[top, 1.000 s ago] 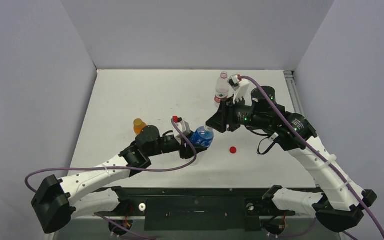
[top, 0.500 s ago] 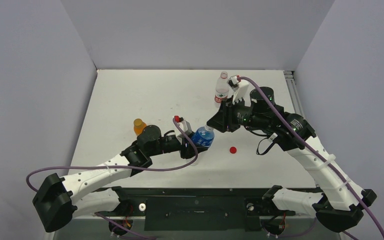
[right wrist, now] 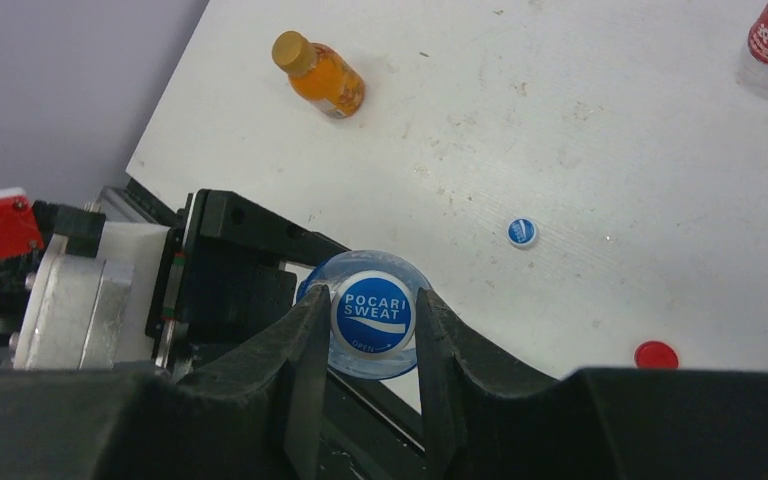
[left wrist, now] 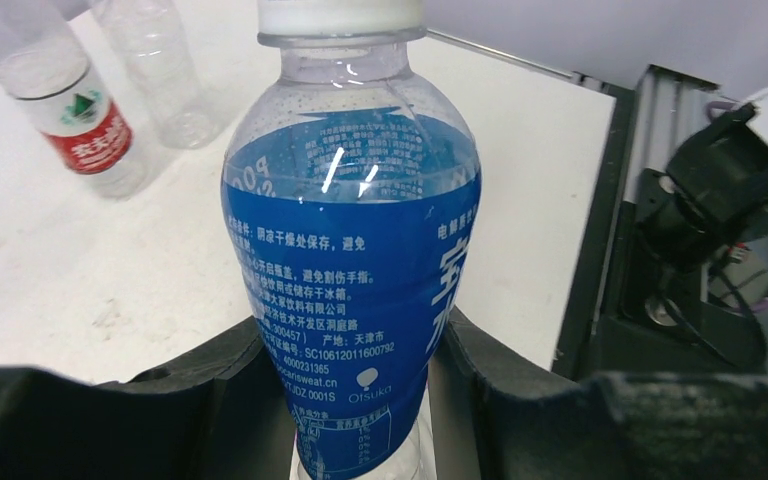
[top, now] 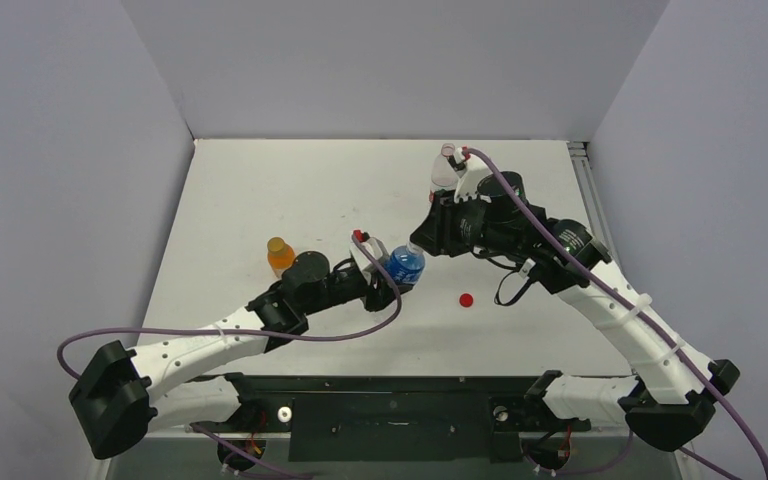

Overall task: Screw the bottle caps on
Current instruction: Screw the bottle cap onto the plastic bottle.

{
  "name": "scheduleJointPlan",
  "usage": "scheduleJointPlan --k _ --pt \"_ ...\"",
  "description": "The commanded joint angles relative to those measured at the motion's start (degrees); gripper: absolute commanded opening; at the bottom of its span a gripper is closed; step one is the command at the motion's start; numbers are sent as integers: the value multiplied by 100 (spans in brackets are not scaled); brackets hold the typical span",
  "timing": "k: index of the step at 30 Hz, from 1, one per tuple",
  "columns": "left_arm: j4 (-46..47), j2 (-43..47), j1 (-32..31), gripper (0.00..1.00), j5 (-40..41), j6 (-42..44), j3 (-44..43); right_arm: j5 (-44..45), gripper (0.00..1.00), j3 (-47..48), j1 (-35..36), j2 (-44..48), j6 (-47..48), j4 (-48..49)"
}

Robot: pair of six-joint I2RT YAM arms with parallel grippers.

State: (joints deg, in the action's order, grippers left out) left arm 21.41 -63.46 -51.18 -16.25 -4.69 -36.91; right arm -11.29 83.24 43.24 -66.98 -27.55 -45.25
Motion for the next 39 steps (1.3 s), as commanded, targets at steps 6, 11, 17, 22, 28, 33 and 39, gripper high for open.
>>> scheduleJointPlan --k 6,11,17,22,28,33,39 --pt "1357 -139 -351 0 2585 924 -354 855 11 309 123 -465 -1423 -649" --pt "2005 -610 -650 0 3675 1488 -486 1383 11 548 158 -835 -1841 -978" --pt "2665 -1213 -838 0 4285 1969 -715 2059 11 777 228 -1164 -2148 -1287" --pt "2991 -1558 -916 0 4729 2141 -834 2438 10 996 294 -1432 -2420 -1488" --pt "3188 -1816 -925 0 4902 2131 -868 2579 12 1260 303 -1691 -2651 -1499" --pt "3179 -1875 -920 0 4929 2077 -790 2726 19 1595 305 -1799 -2670 -1658" --pt "3120 -1906 -908 0 4940 1930 -625 2871 39 1844 305 -1673 -2675 -1756"
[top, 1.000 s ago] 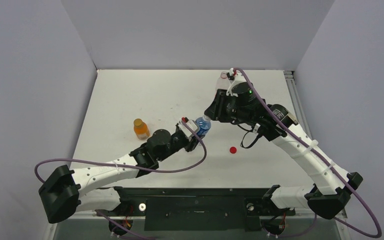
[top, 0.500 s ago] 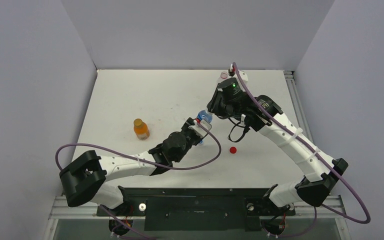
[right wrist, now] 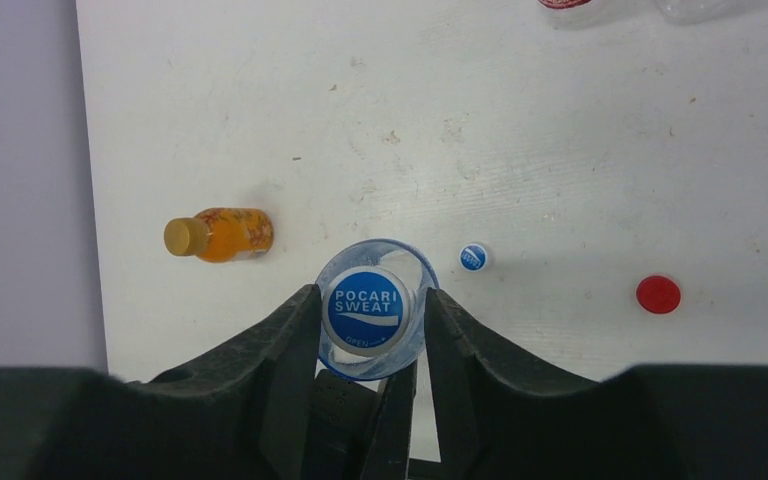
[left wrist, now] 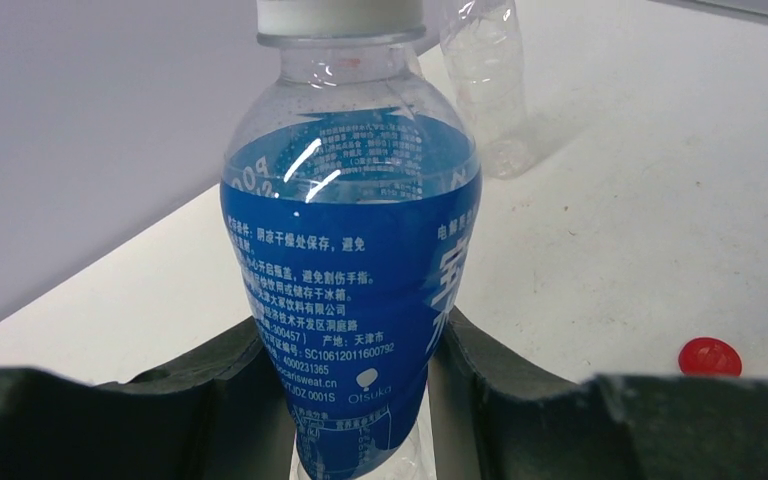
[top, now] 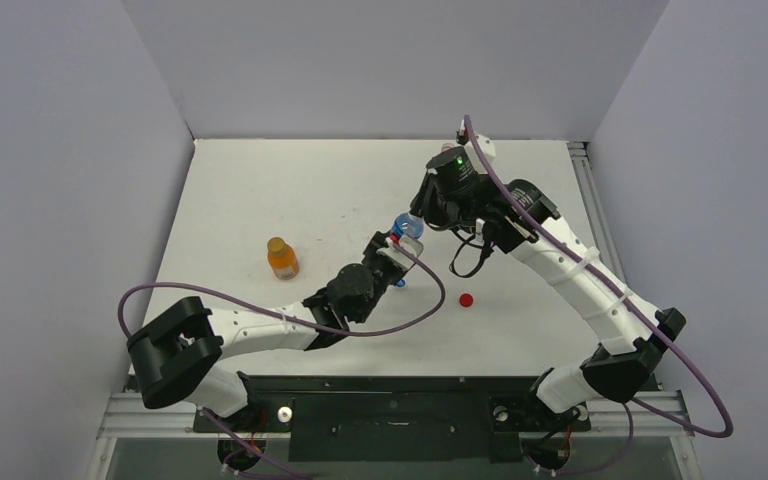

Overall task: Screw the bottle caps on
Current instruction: Screw the bottle cap onto the plastic bottle.

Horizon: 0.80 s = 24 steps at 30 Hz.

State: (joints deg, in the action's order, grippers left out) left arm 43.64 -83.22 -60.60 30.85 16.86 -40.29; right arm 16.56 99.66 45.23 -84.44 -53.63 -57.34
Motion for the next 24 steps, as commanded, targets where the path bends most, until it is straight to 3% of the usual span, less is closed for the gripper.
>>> scheduleJointPlan --k 1,7,11,15,24 --pt "882 69 37 0 224 -260 -269 116 41 212 103 102 -68 -544" --pt "678 134 57 0 120 -460 -132 266 59 295 106 567 13 -419" --pt "310 299 80 0 -210 -663 -105 321 64 122 100 960 347 -104" --pt "-371 623 221 0 -1212 -1014 -146 302 69 -300 55 1381 1050 428" --pt "-1496 1582 844 0 -3912 -2004 -95 -2205 74 -1295 -924 1891 2424 2018"
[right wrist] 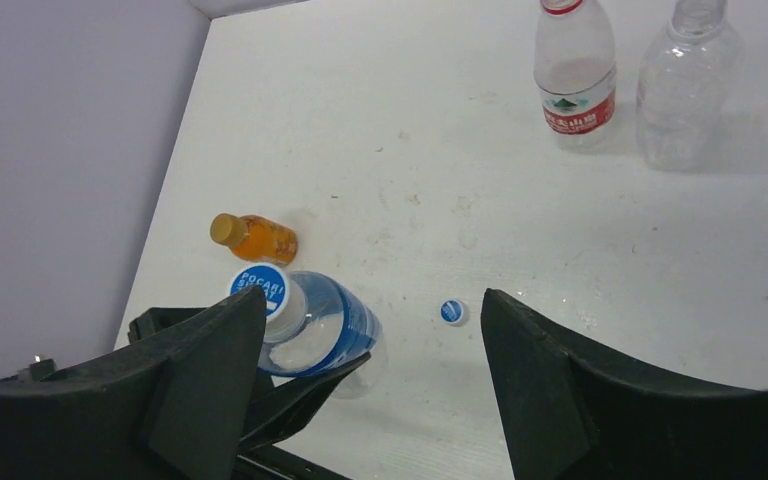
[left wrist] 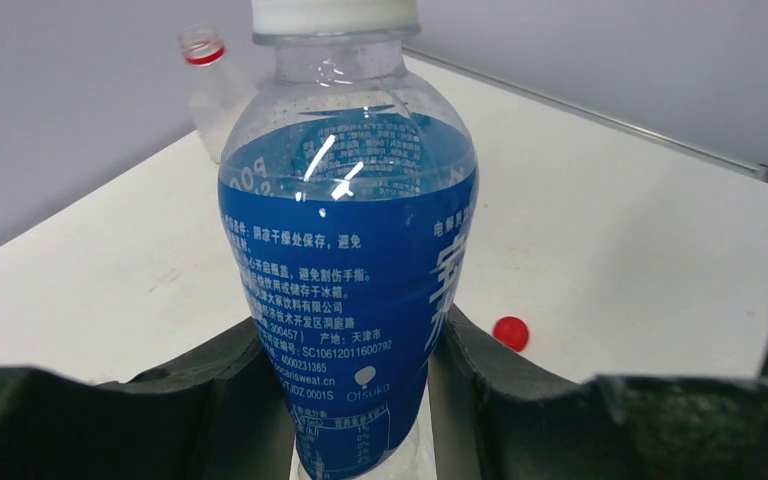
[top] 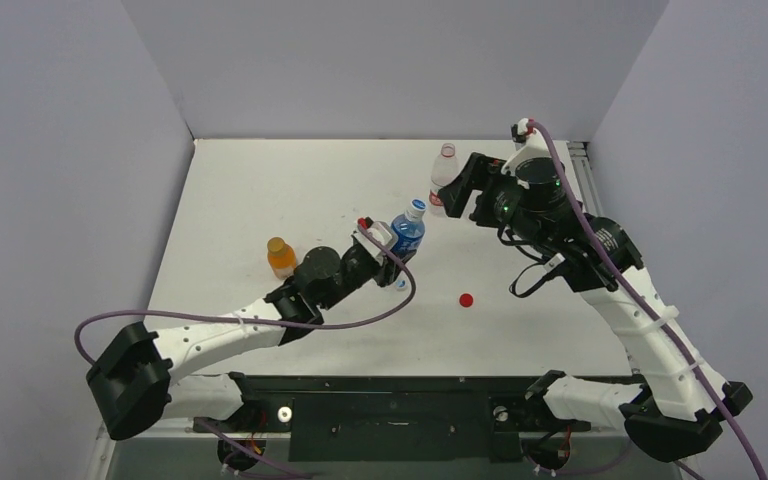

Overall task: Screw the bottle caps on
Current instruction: Screw the bottle cap onto the plastic bottle.

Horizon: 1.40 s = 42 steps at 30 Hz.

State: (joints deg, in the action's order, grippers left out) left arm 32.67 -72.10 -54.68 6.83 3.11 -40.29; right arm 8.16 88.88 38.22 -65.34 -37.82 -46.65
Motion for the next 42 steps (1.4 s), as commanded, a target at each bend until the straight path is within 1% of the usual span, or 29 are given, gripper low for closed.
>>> scheduleJointPlan --k 1,4,5,9,11,17,27,30,34,42 --pt "-439 535 280 0 -1870 -760 -93 -1522 74 -260 -238 -16 1002 1019" --pt "-526 772 431 0 -2449 -1025 -67 -2186 75 -464 -268 51 1165 1422" --pt "-521 805 486 0 -2667 -1156 -42 -2306 75 -532 -269 71 1115 1688" --pt "-398 933 575 0 -3065 -1453 -5 -2685 77 -1045 -221 284 721 2473" --pt "-370 949 594 0 -3133 -1511 -14 -2666 77 -1165 -146 347 589 2664" --pt "-312 883 614 0 -3288 -1588 -61 -2211 77 -1255 232 404 556 2754" --pt "-152 894 674 0 -3359 -1696 -16 -1960 76 -1185 383 331 548 2677" --pt "-118 869 685 0 -3390 -1717 -26 -1829 76 -1150 531 278 528 2677" --pt "-97 840 690 0 -3407 -1733 -40 -1435 73 -1098 695 227 565 2598" --pt "-93 835 738 0 -3475 -1766 -44 -1342 67 -1027 704 208 634 2464"
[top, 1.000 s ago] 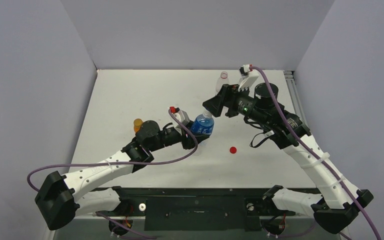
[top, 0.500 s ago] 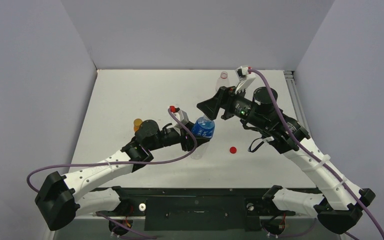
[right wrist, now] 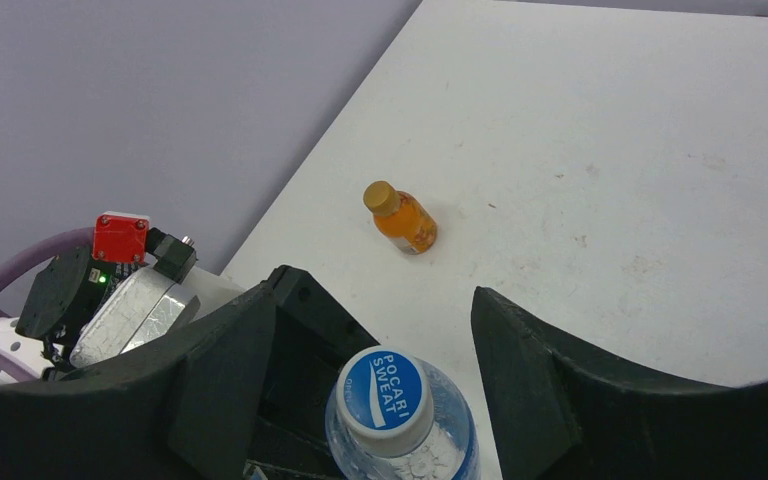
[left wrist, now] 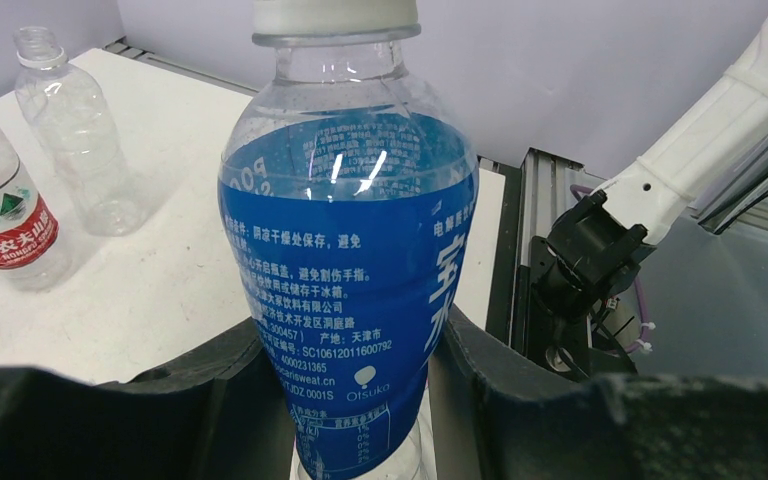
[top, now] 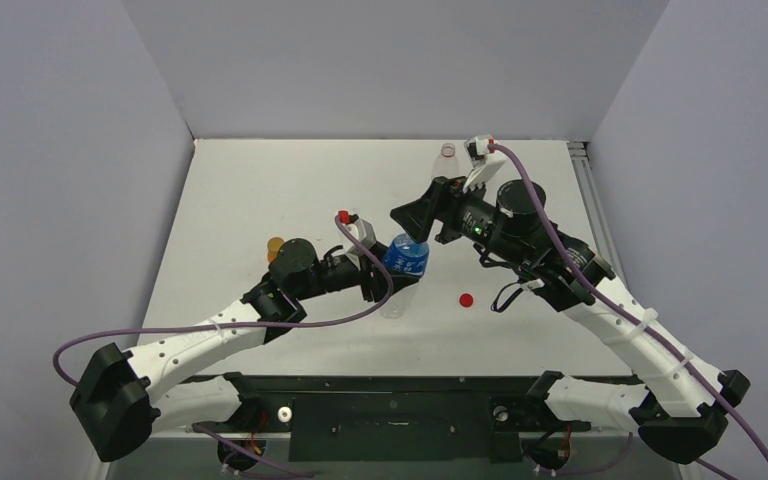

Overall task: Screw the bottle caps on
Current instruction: Screw the bottle cap onto the plastic bottle.

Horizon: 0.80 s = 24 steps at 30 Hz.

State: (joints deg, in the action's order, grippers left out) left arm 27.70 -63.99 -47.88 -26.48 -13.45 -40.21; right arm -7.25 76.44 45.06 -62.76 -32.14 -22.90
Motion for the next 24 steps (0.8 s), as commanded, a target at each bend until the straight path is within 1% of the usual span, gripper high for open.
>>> scheduleJointPlan --k 1,15,19,20,24 --pt "414 22 63 0 -151 -117 -55 193 66 219 20 -59 71 77" --pt "572 -66 151 0 -251 -259 -67 188 56 107 29 44 125 -12" --pt "630 -85 177 0 -254 -309 -66 218 50 82 25 77 134 -43" --pt "653 -100 179 0 -259 -321 -66 216 47 81 27 81 139 -41" --pt "699 -122 211 0 -298 -381 -75 221 44 40 27 105 138 -62"
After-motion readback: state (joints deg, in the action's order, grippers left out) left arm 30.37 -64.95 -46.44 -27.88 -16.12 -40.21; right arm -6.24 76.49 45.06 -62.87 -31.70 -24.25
